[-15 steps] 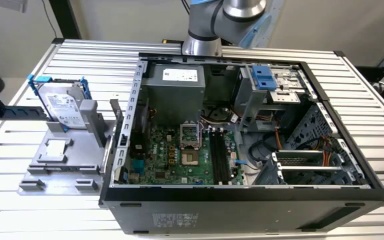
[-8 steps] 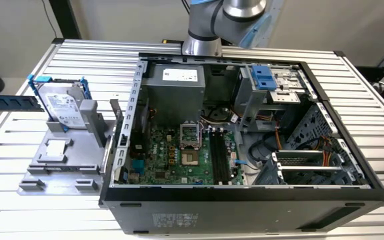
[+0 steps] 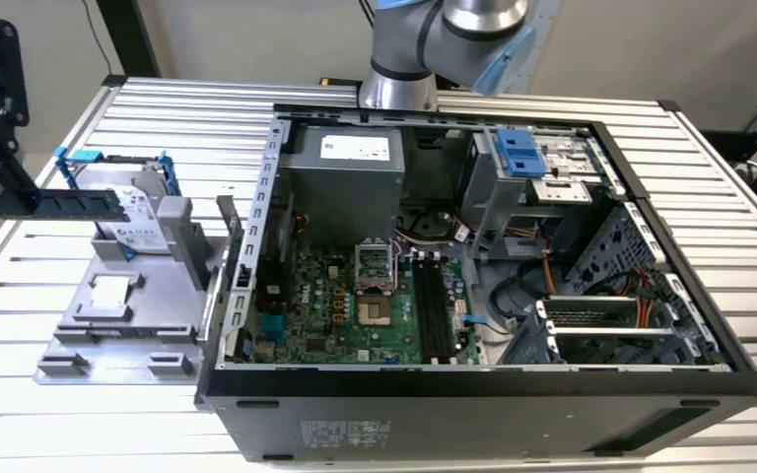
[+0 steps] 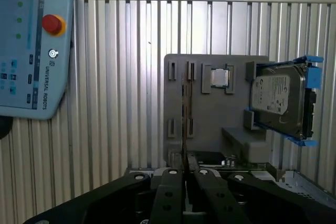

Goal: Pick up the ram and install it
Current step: 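Pick up the ram and move it above insertion slot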

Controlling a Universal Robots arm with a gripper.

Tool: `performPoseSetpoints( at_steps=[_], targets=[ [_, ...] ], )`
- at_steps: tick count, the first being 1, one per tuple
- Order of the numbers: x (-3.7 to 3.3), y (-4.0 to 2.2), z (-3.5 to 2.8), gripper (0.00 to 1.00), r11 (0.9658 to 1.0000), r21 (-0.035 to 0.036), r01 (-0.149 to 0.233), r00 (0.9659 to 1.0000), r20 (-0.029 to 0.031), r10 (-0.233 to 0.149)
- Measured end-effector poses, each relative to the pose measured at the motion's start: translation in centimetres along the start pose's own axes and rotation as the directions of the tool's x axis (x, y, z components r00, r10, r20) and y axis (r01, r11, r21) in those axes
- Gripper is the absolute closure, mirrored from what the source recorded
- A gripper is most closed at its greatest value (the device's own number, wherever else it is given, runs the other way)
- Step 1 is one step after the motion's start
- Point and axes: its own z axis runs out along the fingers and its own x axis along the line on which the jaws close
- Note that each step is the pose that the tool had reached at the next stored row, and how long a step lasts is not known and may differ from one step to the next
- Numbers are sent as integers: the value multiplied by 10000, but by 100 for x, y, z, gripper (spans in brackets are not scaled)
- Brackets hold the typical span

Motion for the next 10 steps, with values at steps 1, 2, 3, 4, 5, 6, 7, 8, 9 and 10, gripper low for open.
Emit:
performPoseSetpoints(
  at_steps=[1, 2, 3, 4, 5, 6, 7, 8, 9, 10],
  targets=[
    [0, -39, 2, 100, 10000, 1, 1, 10000, 1, -1],
    [0, -63, 2, 100, 10000, 1, 1, 10000, 1, -1],
    [0, -91, 2, 100, 10000, 1, 1, 10000, 0, -1],
    [-1, -130, 3, 100, 10000, 0, 1, 10000, 1, -1],
    [-1, -164, 3, 100, 10000, 0, 1, 10000, 0, -1],
    [-1, -186, 2, 100, 10000, 0, 0, 10000, -1, 0],
    [-1, -217, 3, 100, 10000, 2, 1, 10000, 0, -1],
    [-2, -260, 2, 100, 10000, 0, 0, 10000, 0, 0],
    [-2, -297, 2, 100, 10000, 1, 1, 10000, 0, -1],
    [-2, -327, 3, 100, 10000, 1, 1, 10000, 0, -1]
  ],
)
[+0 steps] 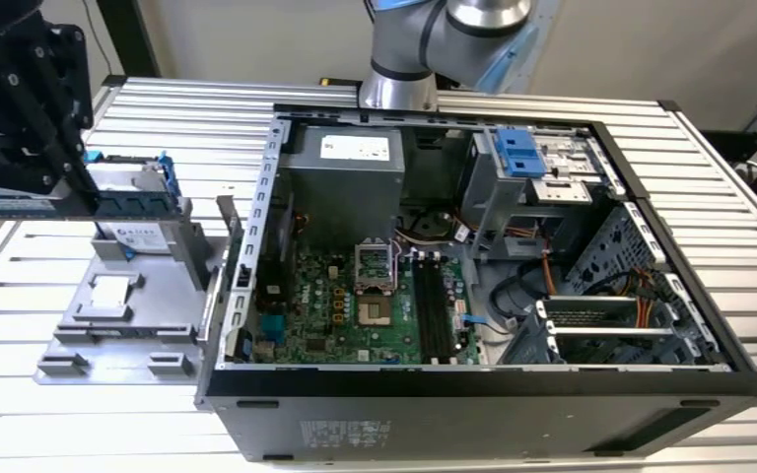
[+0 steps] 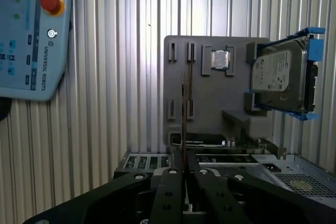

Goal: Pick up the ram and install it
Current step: 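Pick up the ram and move it above insertion slot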

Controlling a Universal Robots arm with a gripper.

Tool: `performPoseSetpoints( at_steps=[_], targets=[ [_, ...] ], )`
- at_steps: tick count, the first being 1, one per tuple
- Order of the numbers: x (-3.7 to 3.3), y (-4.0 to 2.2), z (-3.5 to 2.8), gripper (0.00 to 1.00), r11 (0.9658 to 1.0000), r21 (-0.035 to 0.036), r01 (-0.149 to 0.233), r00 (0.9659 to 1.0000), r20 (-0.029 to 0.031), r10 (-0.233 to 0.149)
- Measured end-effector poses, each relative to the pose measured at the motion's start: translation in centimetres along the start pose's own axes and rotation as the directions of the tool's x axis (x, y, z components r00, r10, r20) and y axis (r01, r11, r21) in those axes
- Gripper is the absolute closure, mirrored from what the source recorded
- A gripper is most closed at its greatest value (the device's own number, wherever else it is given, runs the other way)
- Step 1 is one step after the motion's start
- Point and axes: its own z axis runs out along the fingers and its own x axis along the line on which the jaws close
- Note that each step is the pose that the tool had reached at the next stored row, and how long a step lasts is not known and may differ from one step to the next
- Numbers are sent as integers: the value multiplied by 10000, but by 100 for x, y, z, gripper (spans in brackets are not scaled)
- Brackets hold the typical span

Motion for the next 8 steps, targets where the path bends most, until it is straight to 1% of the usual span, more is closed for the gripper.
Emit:
performPoseSetpoints(
  at_steps=[3, 8],
  targets=[
    [-1, -137, 0, 100, 10000, 0, 0, 10000, 0, 0],
    [-3, -329, 0, 100, 10000, 0, -1, 10000, 0, 1]
  ],
)
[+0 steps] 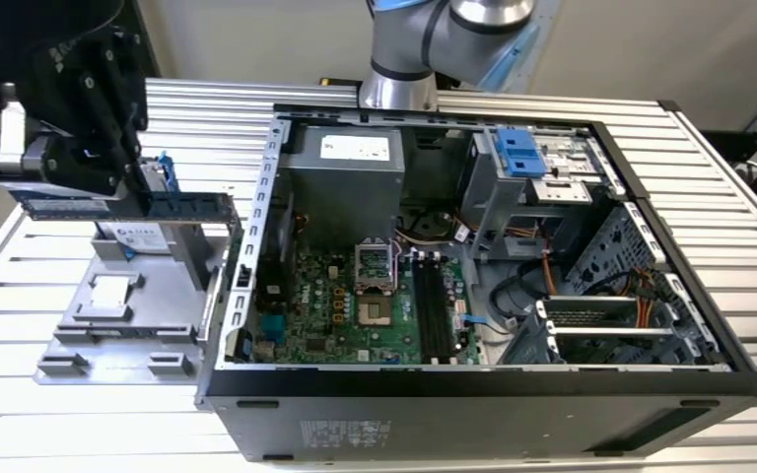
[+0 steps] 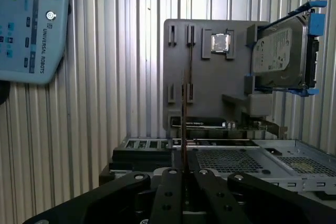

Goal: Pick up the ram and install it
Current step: 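Pick up the ram and move it above insertion slot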

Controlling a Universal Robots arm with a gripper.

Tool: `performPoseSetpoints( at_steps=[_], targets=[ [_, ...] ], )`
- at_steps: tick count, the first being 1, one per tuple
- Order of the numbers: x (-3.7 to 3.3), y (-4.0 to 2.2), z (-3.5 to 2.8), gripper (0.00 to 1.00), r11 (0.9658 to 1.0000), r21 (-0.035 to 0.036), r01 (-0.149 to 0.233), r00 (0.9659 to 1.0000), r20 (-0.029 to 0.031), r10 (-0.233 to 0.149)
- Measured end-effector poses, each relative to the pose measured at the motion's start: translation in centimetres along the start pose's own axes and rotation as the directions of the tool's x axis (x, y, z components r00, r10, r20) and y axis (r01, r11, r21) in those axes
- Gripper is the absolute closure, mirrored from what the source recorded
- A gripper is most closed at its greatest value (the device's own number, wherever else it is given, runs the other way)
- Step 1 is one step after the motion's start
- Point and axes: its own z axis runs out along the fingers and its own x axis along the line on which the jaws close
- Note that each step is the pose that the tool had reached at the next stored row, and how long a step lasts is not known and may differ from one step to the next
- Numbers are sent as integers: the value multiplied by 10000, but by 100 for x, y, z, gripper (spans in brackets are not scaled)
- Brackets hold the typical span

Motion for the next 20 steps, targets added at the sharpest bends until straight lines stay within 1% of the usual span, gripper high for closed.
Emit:
performPoseSetpoints(
  at_steps=[3, 7, 20],
  targets=[
    [-1, -108, 0, 100, 10000, 0, 1, 10000, 0, -1],
    [-2, -223, 1, 100, 10000, 0, 0, 10000, 0, 0],
    [-4, -519, 5, 100, 10000, 0, 1, 10000, -1, -1]
  ],
)
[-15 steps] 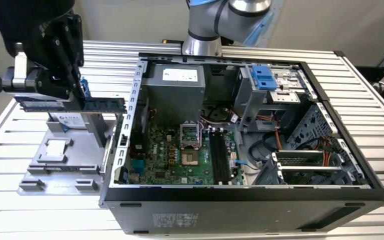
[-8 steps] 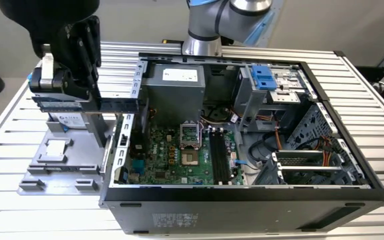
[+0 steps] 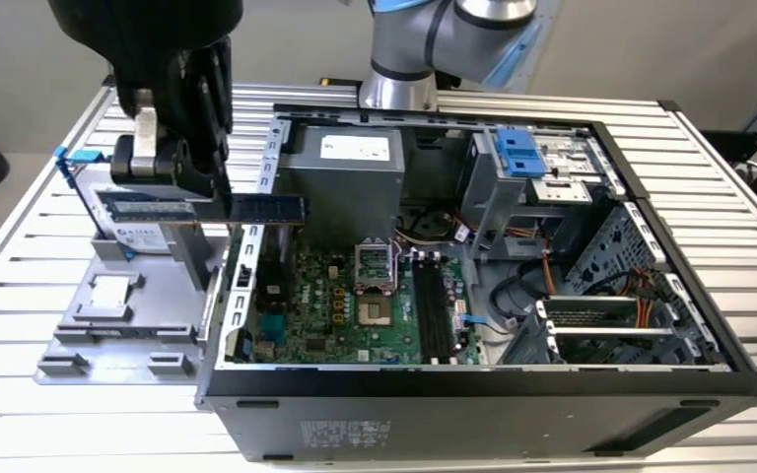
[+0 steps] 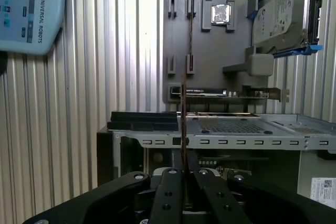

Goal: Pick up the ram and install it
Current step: 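Pick up the ram and move it above insertion slot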

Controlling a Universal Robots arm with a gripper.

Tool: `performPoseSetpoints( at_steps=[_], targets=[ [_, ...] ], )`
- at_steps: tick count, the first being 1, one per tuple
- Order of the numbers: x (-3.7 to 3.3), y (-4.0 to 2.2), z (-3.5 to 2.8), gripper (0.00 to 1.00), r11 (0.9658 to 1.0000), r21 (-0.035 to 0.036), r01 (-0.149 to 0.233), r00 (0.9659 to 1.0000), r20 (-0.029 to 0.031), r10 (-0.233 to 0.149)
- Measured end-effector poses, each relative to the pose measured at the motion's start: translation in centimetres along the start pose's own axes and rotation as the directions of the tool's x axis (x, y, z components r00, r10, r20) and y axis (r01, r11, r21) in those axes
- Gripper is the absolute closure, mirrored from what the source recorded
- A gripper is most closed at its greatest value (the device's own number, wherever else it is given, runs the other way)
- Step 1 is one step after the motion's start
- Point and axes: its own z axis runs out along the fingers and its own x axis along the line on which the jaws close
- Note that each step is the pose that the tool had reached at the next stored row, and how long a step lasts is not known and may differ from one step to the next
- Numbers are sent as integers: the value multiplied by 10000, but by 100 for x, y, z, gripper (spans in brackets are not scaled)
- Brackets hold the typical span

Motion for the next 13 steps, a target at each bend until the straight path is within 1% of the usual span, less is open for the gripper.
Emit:
performPoseSetpoints(
  at_steps=[7, 13],
  targets=[
    [-1, -181, 2, 100, 10000, 0, 0, 10000, 0, 0],
    [-3, -430, 3, 100, 10000, 0, 0, 10000, 0, 0]
  ],
)
